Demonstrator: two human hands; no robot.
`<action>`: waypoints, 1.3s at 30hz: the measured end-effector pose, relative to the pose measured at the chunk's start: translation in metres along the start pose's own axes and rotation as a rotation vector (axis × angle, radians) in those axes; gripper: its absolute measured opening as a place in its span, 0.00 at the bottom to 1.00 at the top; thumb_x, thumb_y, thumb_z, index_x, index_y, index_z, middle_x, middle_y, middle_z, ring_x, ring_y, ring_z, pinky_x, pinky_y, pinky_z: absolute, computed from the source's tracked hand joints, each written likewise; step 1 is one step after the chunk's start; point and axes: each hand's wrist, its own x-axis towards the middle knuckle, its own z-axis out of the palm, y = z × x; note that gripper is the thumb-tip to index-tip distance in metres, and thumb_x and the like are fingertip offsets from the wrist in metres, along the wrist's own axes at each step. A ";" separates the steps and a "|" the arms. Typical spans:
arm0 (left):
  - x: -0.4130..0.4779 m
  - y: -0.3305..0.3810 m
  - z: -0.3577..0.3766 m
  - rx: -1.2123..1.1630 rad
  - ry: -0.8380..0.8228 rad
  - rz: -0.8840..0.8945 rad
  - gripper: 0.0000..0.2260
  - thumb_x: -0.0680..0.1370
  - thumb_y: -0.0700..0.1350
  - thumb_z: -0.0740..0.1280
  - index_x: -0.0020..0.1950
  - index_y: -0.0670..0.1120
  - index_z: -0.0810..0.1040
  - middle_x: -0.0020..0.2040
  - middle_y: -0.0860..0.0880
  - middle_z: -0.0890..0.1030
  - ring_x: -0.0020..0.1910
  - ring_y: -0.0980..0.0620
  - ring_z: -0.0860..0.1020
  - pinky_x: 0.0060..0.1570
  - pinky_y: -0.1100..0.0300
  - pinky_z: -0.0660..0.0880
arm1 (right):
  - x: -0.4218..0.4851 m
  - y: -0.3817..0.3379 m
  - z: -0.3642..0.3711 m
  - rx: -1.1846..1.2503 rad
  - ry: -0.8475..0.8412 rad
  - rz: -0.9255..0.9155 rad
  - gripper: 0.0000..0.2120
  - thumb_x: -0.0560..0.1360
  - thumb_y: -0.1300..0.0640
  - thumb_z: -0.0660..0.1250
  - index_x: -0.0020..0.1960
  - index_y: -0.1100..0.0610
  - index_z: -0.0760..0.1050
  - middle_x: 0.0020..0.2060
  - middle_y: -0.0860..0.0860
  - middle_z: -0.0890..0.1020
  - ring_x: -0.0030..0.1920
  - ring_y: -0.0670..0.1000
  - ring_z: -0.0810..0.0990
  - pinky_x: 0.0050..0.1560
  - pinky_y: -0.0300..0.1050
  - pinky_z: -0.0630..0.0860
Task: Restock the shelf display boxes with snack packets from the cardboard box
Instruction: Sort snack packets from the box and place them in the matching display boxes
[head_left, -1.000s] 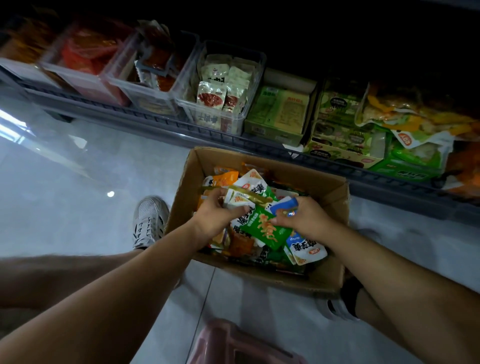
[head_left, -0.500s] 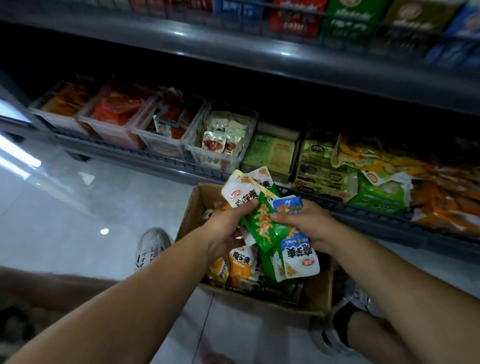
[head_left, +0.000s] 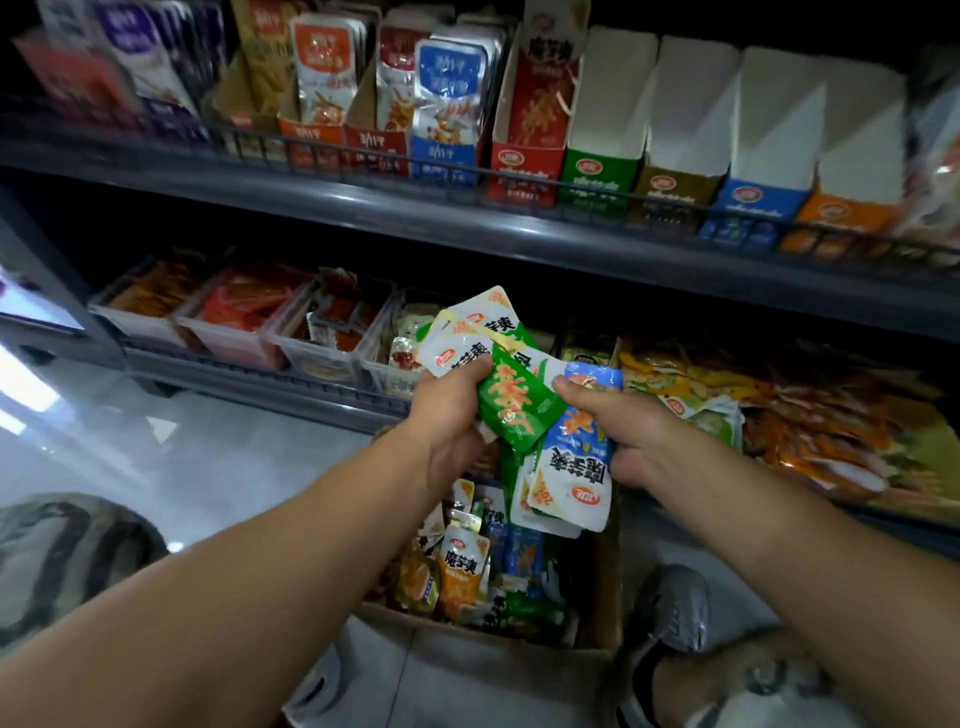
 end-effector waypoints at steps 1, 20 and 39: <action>-0.003 0.004 0.002 -0.010 -0.005 0.001 0.18 0.80 0.40 0.69 0.69 0.40 0.74 0.56 0.36 0.85 0.52 0.36 0.86 0.49 0.33 0.81 | -0.004 -0.004 0.000 0.012 -0.007 0.003 0.15 0.70 0.58 0.78 0.55 0.59 0.80 0.45 0.60 0.87 0.42 0.60 0.87 0.42 0.58 0.82; -0.061 0.016 0.003 0.196 -0.313 -0.241 0.20 0.86 0.55 0.56 0.63 0.45 0.81 0.59 0.40 0.85 0.57 0.41 0.84 0.61 0.44 0.76 | -0.013 -0.033 0.011 0.109 0.001 -0.143 0.21 0.69 0.60 0.78 0.60 0.64 0.79 0.48 0.63 0.86 0.46 0.64 0.86 0.44 0.65 0.82; -0.076 0.029 0.019 0.133 -0.365 0.020 0.15 0.73 0.35 0.73 0.60 0.42 0.81 0.55 0.37 0.86 0.50 0.37 0.86 0.45 0.46 0.84 | -0.042 -0.052 0.015 -0.220 0.111 -0.627 0.23 0.71 0.59 0.78 0.61 0.48 0.71 0.48 0.48 0.85 0.45 0.47 0.86 0.43 0.45 0.83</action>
